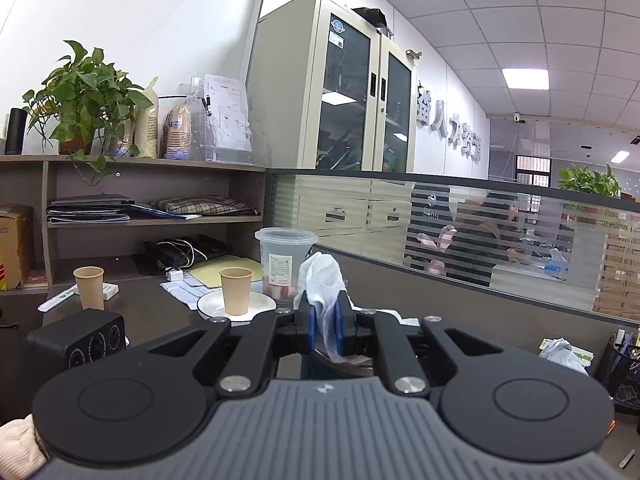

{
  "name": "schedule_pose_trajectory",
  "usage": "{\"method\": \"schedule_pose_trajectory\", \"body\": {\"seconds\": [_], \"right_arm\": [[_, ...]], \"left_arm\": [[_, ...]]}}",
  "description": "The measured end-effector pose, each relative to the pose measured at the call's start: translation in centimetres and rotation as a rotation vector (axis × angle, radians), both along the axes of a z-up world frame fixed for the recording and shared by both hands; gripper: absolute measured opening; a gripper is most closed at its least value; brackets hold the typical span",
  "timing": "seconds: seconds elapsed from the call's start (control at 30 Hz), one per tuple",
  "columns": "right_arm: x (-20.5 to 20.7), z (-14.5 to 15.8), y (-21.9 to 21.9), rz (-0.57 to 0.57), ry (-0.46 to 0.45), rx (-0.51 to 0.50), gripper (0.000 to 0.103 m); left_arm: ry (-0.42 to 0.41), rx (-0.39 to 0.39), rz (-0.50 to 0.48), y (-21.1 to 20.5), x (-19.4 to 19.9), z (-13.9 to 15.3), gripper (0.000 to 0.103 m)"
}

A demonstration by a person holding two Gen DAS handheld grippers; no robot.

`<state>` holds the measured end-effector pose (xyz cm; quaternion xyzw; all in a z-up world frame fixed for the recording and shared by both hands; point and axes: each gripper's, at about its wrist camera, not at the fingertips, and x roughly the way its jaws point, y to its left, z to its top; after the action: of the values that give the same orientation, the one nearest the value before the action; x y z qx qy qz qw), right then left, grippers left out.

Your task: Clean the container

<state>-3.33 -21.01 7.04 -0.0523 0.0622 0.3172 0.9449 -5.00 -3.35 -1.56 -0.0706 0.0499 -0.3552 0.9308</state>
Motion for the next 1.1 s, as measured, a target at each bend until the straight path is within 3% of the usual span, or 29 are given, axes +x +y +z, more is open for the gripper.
{"method": "schedule_pose_trajectory", "body": {"seconds": [1.1], "right_arm": [[1.6, 0.3, 0.5, -0.036, 0.003, -0.004, 0.009]], "left_arm": [[0.009, 0.014, 0.006, 0.1, -0.4, 0.3, 0.075]]}}
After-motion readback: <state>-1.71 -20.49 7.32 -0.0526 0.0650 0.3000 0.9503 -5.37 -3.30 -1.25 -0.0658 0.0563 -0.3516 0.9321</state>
